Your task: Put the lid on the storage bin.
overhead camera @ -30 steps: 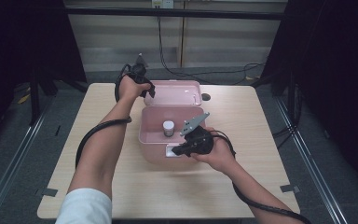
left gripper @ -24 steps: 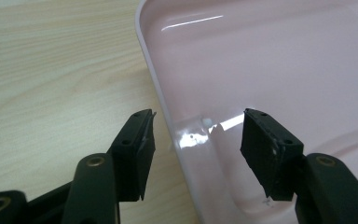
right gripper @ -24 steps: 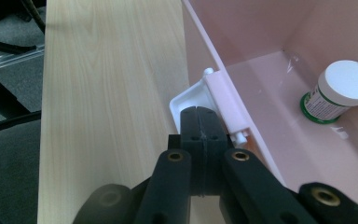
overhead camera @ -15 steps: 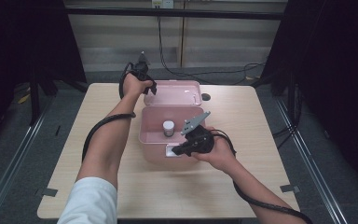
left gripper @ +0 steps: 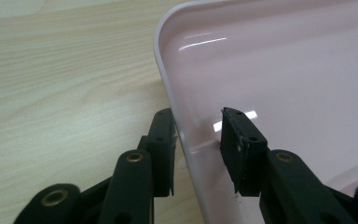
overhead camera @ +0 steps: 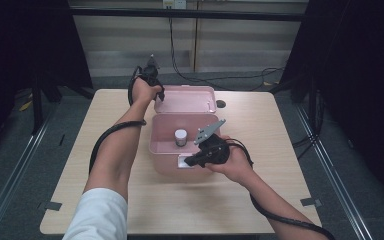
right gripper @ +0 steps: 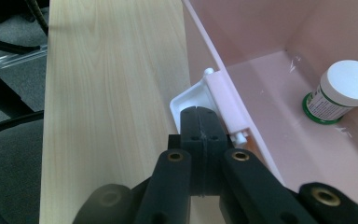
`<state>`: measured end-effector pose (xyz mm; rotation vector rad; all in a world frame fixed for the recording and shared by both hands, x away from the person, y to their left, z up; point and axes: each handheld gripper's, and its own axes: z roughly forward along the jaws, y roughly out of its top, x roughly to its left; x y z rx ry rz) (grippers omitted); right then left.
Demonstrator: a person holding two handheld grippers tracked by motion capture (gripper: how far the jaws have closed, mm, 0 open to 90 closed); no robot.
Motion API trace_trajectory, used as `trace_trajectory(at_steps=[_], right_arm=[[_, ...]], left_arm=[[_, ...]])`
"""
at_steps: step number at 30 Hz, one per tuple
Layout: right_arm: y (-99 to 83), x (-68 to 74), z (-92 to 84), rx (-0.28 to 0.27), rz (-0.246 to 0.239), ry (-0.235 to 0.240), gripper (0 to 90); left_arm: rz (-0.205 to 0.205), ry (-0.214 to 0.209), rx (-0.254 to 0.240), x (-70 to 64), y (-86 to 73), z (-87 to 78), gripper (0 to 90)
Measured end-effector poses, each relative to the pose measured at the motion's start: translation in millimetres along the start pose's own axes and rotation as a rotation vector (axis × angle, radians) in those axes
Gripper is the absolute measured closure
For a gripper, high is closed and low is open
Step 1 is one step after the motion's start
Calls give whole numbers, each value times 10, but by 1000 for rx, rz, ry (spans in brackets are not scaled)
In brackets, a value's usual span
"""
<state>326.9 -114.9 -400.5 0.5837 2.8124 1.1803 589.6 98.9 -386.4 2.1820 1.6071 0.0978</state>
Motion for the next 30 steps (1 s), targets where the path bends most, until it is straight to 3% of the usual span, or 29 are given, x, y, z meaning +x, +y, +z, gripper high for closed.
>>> trace_trajectory(at_steps=[2, 5, 6, 8, 10, 15, 25, 30], right_arm=[[1, 5, 1, 1, 2, -1, 900], [4, 0, 4, 3, 4, 1, 900], [6, 1, 3, 3, 3, 1, 900], [3, 4, 5, -1, 6, -4, 900], [5, -7, 6, -3, 8, 0, 900], [10, 7, 6, 4, 12, -4, 900], [7, 1, 6, 1, 11, -3, 900], [-1, -4, 4, -4, 11, 1, 900]], left_arm=[[-11, 0, 16, -7, 1, -28, 668], [-33, -14, -4, 2, -5, -84, 688], [-3, 19, -5, 11, -7, -124, 750], [-33, -22, -20, 47, -5, -196, 856], [-26, -27, -12, 39, 1, -231, 892], [1, 6, -10, 1, 1, -212, 825], [-32, 7, -13, 16, 16, -49, 736], [-45, 14, -6, 30, 21, 17, 753]])
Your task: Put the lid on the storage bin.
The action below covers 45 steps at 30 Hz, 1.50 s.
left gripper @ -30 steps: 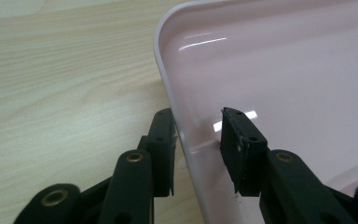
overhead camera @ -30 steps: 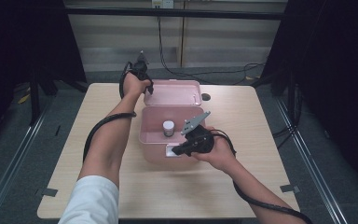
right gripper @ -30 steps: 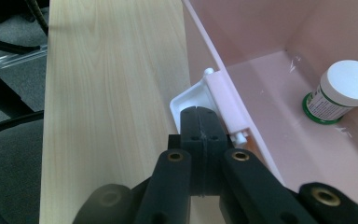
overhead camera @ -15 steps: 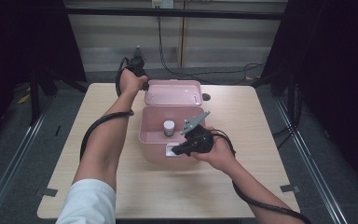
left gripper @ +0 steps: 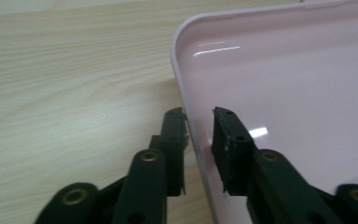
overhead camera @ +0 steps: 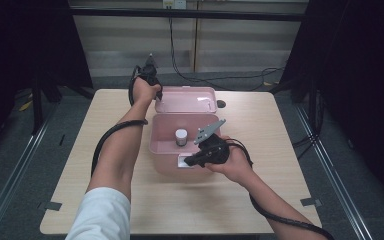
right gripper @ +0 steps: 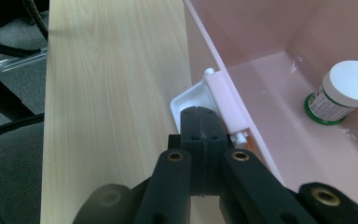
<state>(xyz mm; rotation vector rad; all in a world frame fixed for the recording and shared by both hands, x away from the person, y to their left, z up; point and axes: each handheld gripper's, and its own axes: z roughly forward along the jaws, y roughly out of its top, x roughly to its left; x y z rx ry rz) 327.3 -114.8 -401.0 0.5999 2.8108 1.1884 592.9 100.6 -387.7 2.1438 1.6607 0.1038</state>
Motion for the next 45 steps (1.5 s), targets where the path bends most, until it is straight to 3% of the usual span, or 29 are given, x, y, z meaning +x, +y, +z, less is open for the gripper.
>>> trace_trajectory(at_steps=[4, 11, 29, 45], right_arm=[[0, -1, 0, 1, -5, 0, 900], [5, 11, 2, 10, 0, -4, 900], [20, 28, -1, 26, 16, -19, 900], [34, 24, 0, 34, 47, -27, 900]], left_arm=[[-13, 6, 3, 14, 18, -30, 824], [-43, -2, 1, -8, 26, -192, 845], [-48, -6, -49, -18, -28, -612, 861], [-41, -16, -23, -1, -65, -874, 872]])
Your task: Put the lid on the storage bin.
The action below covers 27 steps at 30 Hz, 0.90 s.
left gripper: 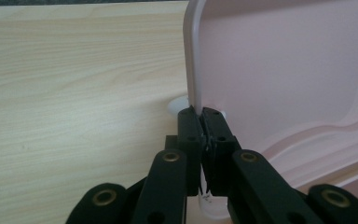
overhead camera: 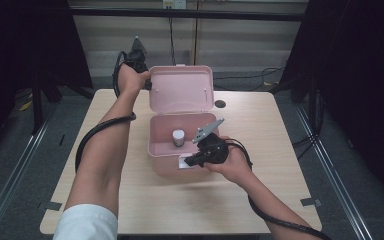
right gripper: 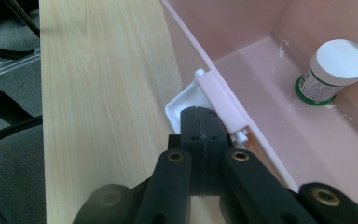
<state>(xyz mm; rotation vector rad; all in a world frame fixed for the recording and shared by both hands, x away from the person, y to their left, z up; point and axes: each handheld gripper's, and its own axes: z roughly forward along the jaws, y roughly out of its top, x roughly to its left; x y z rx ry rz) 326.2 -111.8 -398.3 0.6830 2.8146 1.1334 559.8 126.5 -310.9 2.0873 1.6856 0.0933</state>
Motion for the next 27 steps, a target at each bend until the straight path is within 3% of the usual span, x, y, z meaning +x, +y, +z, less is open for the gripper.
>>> trace_trajectory(at_steps=[16, 27], right_arm=[[16, 4, 2, 12, 3, -7, 900], [36, 12, 7, 21, 10, -11, 900]], left_arm=[[11, -11, 40, -34, 8, -169, 876], [38, -12, 37, -59, -42, -268, 879]])
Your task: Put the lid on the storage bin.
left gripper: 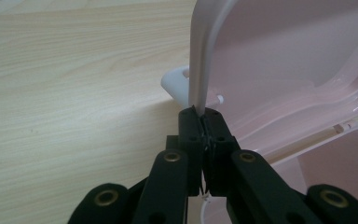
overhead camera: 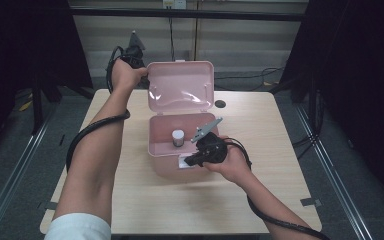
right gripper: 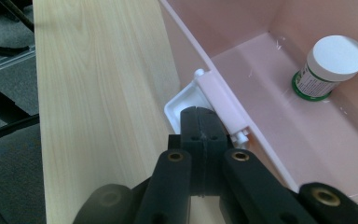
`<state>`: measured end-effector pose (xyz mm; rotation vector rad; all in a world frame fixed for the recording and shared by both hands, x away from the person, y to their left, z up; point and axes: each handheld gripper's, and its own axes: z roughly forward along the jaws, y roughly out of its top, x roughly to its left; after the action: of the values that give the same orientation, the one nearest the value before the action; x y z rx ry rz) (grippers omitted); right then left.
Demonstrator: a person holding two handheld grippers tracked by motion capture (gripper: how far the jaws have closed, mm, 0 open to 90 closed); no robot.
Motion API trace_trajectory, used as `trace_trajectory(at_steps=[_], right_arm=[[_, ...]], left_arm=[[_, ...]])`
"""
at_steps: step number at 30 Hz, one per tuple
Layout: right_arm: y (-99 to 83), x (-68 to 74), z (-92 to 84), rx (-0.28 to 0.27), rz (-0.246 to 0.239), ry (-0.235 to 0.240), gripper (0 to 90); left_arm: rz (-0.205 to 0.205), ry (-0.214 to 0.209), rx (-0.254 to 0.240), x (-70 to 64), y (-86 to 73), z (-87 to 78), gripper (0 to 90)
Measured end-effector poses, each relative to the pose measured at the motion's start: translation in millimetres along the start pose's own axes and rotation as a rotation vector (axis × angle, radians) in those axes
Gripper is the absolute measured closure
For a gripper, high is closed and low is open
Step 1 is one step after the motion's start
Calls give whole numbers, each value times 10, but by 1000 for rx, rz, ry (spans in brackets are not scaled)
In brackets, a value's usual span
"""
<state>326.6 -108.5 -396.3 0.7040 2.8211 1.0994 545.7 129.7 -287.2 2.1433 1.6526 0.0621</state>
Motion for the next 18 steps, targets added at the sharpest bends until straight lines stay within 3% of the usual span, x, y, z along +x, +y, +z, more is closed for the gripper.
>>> trace_trajectory(at_steps=[18], right_arm=[[12, 5, -1, 9, 7, -6, 900]], left_arm=[[30, 9, 6, -61, -81, -118, 879]])
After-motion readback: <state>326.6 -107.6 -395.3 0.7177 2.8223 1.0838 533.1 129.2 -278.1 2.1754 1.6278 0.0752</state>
